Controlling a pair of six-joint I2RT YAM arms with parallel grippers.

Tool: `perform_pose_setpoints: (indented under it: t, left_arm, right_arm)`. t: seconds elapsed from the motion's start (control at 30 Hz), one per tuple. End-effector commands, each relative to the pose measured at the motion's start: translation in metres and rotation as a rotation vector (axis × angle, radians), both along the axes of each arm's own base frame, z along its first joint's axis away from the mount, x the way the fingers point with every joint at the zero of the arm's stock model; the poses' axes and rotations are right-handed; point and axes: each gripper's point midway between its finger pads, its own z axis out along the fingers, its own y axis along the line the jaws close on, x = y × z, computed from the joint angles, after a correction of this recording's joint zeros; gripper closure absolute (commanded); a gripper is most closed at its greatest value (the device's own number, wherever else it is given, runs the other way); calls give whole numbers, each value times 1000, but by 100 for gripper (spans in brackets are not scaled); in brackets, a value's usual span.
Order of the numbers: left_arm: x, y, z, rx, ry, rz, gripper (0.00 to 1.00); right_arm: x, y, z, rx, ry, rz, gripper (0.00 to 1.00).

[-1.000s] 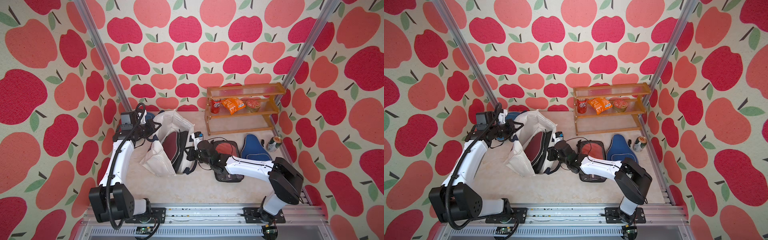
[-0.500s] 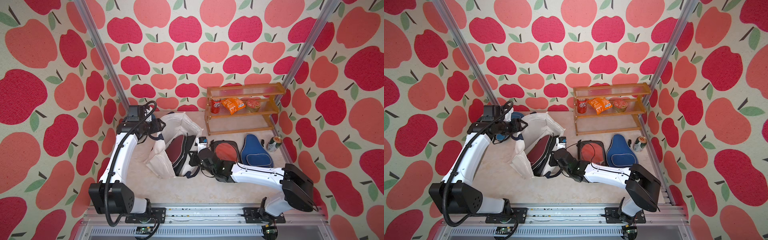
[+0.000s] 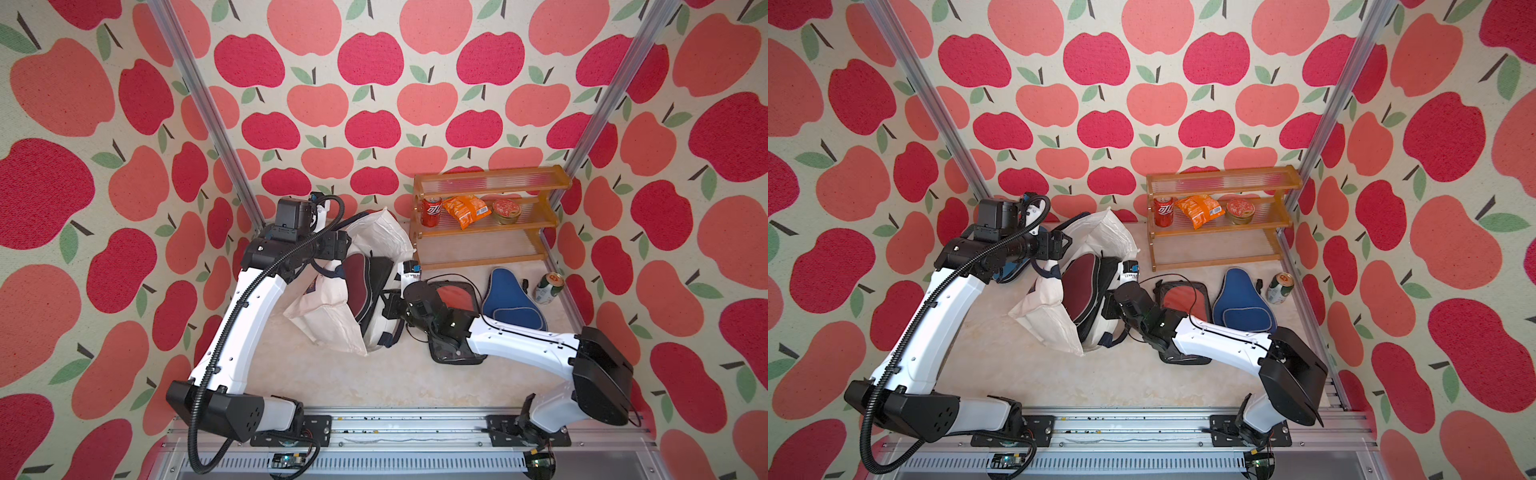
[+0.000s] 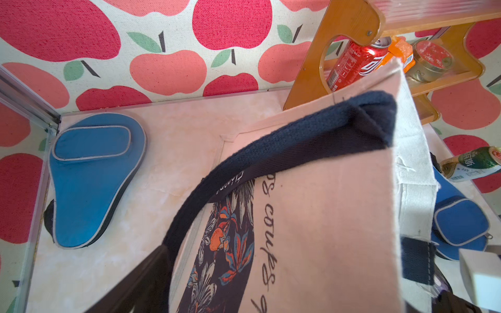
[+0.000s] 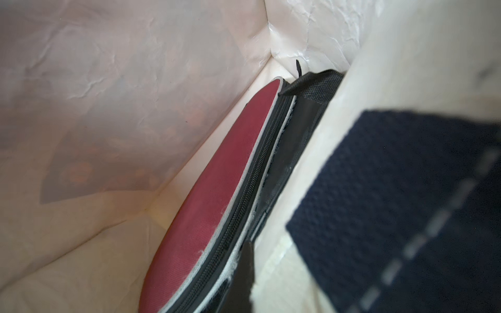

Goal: Remove the ping pong set from the canvas bag
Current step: Adjust the canvas bag at the center of the board.

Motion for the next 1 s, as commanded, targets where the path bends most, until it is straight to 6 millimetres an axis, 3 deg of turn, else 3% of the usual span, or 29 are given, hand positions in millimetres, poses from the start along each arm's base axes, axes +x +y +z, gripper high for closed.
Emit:
perform_pose_setpoints:
  t: [0.0, 0.17, 0.5, 0.6, 0.7, 0.83, 0.97]
  left_arm:
    - [3, 15, 14, 17, -24, 34, 8]
    - [10, 21, -17, -36, 69, 44, 8]
    - [19, 22, -63, -162, 269, 67, 7]
    - [22, 14, -58, -260, 291, 47, 0]
    - [27, 10, -47, -384, 296, 29, 0]
    - [35, 9, -46, -424, 321, 29, 1]
    - [41, 0, -43, -520, 375, -11, 19]
  right_arm:
    - [3, 6, 50, 117, -48, 12, 100]
    - [6, 2, 56, 123, -46, -1, 100]
    - [6, 0, 46, 69, -22, -2, 100]
    - [6, -2, 42, 41, -10, -1, 100]
    - [6, -1, 40, 20, -5, 6, 100]
    - [6, 2, 33, -3, 13, 18, 100]
    - [6, 4, 29, -14, 24, 27, 100]
